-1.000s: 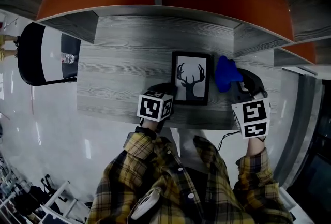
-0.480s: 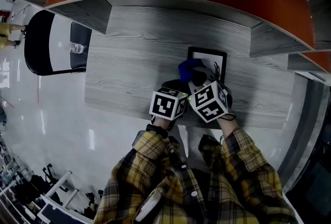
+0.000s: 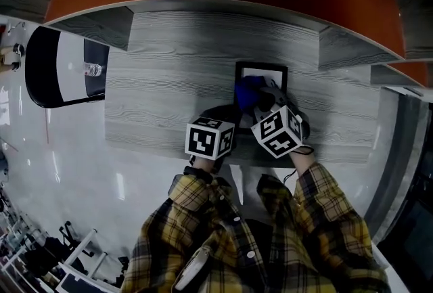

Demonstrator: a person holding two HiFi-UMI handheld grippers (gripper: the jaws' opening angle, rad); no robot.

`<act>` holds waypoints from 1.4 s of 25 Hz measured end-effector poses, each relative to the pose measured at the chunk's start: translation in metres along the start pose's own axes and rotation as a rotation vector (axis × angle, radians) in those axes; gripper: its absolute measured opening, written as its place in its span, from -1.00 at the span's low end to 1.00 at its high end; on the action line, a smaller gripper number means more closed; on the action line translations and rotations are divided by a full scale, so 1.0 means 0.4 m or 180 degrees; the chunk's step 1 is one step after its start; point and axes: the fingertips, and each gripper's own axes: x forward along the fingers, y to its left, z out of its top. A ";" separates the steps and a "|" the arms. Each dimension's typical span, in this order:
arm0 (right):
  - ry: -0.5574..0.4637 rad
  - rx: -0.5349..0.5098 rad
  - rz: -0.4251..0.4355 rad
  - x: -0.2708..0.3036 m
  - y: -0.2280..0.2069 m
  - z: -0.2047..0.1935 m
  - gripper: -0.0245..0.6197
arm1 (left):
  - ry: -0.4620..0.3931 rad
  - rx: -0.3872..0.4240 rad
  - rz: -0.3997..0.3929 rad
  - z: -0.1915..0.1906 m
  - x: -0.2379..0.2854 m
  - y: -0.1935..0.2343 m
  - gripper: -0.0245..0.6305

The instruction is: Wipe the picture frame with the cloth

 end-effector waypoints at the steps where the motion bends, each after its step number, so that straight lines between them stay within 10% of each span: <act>1: 0.0033 -0.0010 -0.0035 -0.005 -0.009 -0.011 -0.82 | 0.0003 -0.0006 -0.0003 -0.001 0.001 0.001 -0.65; 21: 0.0205 0.0656 -0.0576 -0.160 -0.140 -0.201 -0.82 | 0.0045 0.0023 -0.0033 0.006 0.001 0.002 -0.65; 28: -0.0490 0.0606 -0.0306 -0.330 -0.058 -0.014 -0.82 | 0.0120 0.0070 -0.0045 0.007 -0.010 -0.002 -0.64; 35: -0.0251 0.0381 0.0171 -0.246 0.123 0.007 -0.82 | 0.0178 0.0079 -0.0160 -0.007 -0.042 -0.019 -0.66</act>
